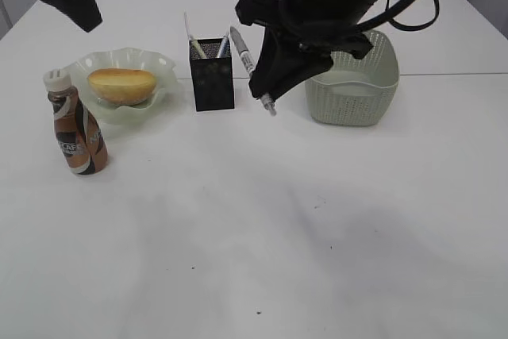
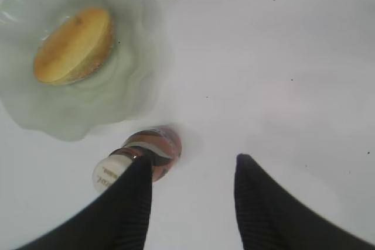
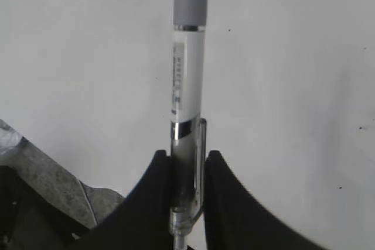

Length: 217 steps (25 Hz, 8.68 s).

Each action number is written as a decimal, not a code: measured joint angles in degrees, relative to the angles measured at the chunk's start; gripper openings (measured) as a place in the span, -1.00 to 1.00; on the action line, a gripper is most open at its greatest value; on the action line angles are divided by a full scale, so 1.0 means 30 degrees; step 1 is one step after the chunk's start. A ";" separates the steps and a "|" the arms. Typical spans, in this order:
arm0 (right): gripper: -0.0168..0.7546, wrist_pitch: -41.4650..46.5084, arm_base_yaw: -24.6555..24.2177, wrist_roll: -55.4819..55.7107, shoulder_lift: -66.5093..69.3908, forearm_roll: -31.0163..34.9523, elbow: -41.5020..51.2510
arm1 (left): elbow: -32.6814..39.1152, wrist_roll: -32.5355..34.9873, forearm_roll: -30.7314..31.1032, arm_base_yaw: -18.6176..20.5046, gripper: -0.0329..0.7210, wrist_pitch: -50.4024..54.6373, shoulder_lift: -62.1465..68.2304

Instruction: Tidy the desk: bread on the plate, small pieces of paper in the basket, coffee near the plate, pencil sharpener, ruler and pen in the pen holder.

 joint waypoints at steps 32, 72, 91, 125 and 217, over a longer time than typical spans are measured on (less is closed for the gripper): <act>-0.72 0.0000 0.0000 0.2208 -0.0907 0.2018 0.0184 | 0.4515 1.0373 -0.5657 0.1338 -0.04 -0.6498 0.1156; -0.69 0.0000 0.0000 0.2875 -0.0907 0.7092 0.0228 | 1.2844 3.0229 -1.7935 -0.0285 0.17 -1.6913 -0.4585; -0.68 0.0000 0.0000 0.2910 -0.0907 0.8688 0.0228 | 1.2918 3.1482 -2.3419 -0.0285 0.16 -1.7799 -0.4624; -0.67 -0.0036 0.0000 0.3827 -0.0907 1.0820 0.0228 | 1.3195 3.8954 -2.5668 -0.0285 0.13 -1.5190 -0.4637; -0.65 -0.0345 -0.0357 0.4628 -0.0439 1.3940 0.0255 | 1.3219 4.1934 -2.9332 -0.0285 -0.26 -1.4303 -0.4637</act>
